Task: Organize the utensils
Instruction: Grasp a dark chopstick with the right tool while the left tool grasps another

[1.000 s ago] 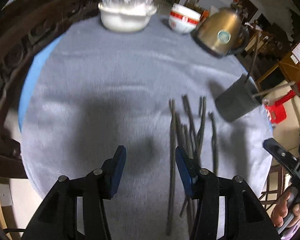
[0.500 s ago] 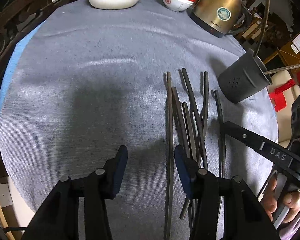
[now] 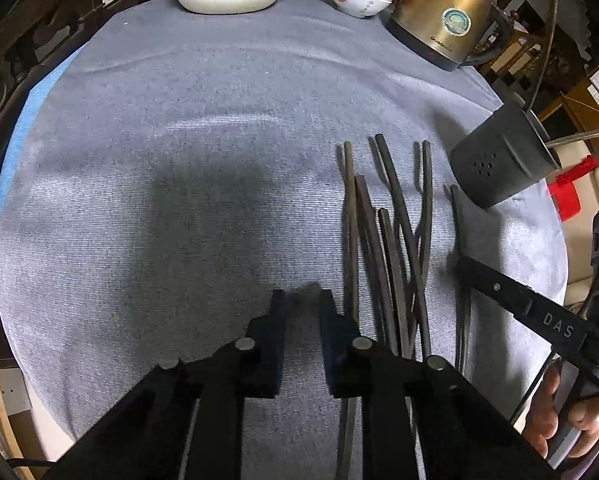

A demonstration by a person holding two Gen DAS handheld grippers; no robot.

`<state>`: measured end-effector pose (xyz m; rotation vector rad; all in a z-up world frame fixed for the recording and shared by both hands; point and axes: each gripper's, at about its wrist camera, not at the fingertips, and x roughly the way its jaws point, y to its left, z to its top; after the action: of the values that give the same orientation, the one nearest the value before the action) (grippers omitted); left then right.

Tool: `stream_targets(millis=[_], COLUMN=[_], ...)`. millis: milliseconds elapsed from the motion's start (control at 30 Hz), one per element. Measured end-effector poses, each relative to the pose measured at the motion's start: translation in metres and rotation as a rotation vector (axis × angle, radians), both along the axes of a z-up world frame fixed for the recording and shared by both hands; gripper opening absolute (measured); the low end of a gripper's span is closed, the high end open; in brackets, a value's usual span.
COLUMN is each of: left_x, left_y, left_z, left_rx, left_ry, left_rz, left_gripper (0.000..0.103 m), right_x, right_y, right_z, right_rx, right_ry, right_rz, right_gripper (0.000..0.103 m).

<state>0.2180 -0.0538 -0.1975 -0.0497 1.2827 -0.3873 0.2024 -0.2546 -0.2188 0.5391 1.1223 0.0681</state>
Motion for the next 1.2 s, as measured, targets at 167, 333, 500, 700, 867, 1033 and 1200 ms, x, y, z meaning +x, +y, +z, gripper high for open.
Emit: stream_targets(millis=[167,333,500,700,867,1033,1200], left_x=[0.001,-0.002,0.001,0.006,0.007,0.010,0.010], left_y=[0.001,-0.002,-0.012,-0.021,-0.027,-0.025,-0.018], left_z=[0.000,0.004,0.003,0.003,0.000,-0.002,-0.004], left_rx=[-0.025,-0.015,-0.005,-0.011,0.005,0.014,0.004], left_ry=[0.030,0.015,0.014,0.011,0.002,-0.003,-0.015], left_rz=[-0.007,-0.021,-0.037,-0.040,-0.052,-0.060,-0.085], left_gripper=[0.015,0.016,0.020,0.027,0.026,0.016,0.008], right_x=[-0.003,-0.004,-0.002,-0.001,-0.001,-0.001,-0.002], right_y=[-0.003,-0.004,-0.004,-0.003,-0.003,-0.003,-0.005], right_z=[-0.001,-0.001,-0.001,-0.001,-0.001,-0.001,-0.002], right_rx=[0.010,0.018,0.013,0.011,0.012,0.019,0.029], right_ry=[0.006,0.006,0.004,0.001,0.000,0.000,0.000], right_rz=[-0.002,-0.001,0.007,0.017,0.020,0.019,0.018], right_gripper=[0.010,0.010,0.010,0.010,0.010,0.010,0.010])
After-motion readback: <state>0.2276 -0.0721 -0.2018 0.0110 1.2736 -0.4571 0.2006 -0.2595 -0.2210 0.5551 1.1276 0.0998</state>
